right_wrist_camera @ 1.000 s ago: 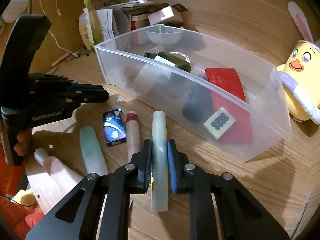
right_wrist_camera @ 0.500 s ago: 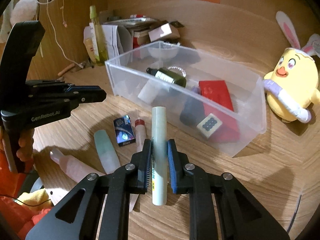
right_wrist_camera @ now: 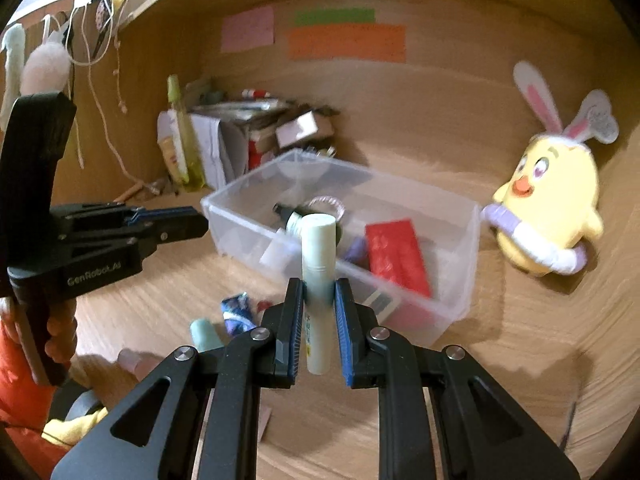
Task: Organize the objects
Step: 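Carry the marker and bead into the clear box and open both tools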
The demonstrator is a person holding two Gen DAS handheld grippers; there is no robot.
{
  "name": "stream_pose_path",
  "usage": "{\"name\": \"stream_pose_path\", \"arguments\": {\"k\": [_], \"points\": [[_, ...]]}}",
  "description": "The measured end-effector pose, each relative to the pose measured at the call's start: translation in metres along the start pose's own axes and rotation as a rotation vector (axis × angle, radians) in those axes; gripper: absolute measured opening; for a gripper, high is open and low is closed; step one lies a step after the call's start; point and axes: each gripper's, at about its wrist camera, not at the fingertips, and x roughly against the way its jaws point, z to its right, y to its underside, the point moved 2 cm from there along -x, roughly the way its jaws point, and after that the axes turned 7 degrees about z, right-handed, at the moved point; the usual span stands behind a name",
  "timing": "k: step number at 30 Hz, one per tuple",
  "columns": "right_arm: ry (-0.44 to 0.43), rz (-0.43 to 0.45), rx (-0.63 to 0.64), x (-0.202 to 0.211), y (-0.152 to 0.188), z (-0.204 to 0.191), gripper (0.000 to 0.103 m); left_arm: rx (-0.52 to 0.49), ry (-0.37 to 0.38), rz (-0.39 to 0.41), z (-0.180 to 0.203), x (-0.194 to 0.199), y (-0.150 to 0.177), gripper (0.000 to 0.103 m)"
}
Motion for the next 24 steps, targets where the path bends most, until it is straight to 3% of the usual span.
{"name": "stream_pose_path", "arguments": {"k": [12, 24], "points": [[0.022, 0.118, -0.018, 0.021, -0.035, 0.015, 0.014, -0.006, 0.009, 0.053, 0.005, -0.001, -0.024, 0.012], [0.071, 0.162, -0.027, 0.014, -0.057, 0.034, 0.014, -0.003, 0.003, 0.072, 0.001, -0.016, -0.044, 0.012]]}}
